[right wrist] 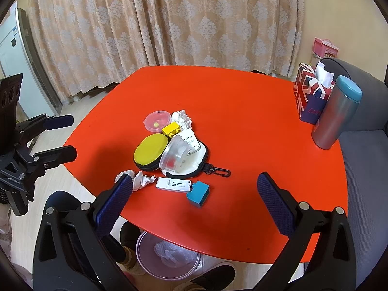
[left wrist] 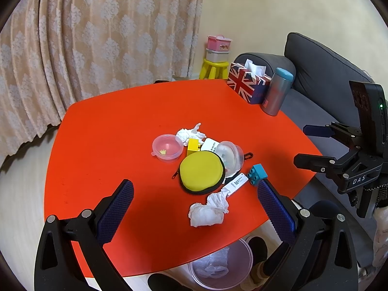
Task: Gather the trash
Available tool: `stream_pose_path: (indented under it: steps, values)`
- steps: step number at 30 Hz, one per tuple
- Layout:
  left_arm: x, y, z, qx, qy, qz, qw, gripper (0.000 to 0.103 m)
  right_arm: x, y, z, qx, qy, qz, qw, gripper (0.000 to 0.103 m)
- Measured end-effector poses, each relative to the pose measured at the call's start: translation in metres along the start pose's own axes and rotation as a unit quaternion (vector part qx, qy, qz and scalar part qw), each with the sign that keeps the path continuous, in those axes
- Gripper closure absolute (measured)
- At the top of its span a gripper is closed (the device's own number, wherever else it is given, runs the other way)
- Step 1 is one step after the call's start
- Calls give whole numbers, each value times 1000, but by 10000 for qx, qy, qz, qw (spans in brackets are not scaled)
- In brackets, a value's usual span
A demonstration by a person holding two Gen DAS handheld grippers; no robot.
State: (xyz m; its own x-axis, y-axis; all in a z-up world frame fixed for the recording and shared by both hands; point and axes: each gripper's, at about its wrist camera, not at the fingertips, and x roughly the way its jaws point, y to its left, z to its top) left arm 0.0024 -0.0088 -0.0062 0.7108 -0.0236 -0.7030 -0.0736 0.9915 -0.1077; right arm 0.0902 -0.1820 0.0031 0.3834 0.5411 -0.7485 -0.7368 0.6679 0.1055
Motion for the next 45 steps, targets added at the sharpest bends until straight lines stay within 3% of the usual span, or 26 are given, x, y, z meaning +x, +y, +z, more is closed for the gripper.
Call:
stream_pose_path:
  steps: [23, 39, 41, 43, 45]
  values:
    - [3, 1, -2, -32, 13, -36, 10000, 5, 16, -12, 2, 65, 145, -46, 9999, 3]
    - [12, 9, -9, -151, 141, -59, 9998, 5, 86, -7, -18, -372, 977, 49, 9945, 3]
    - [13, 10, -10, -161, 167, -61, 9997, 5, 94, -7, -21, -389, 1056, 93, 9936, 5]
    - [14, 10, -11, -174, 186, -61, 9997, 5, 100, -6, -22, -411, 1151, 100, 9925, 25]
    - [15, 12, -11, -185, 206, -62, 9996, 5, 106, -6, -25, -426, 1243, 97, 9913, 33]
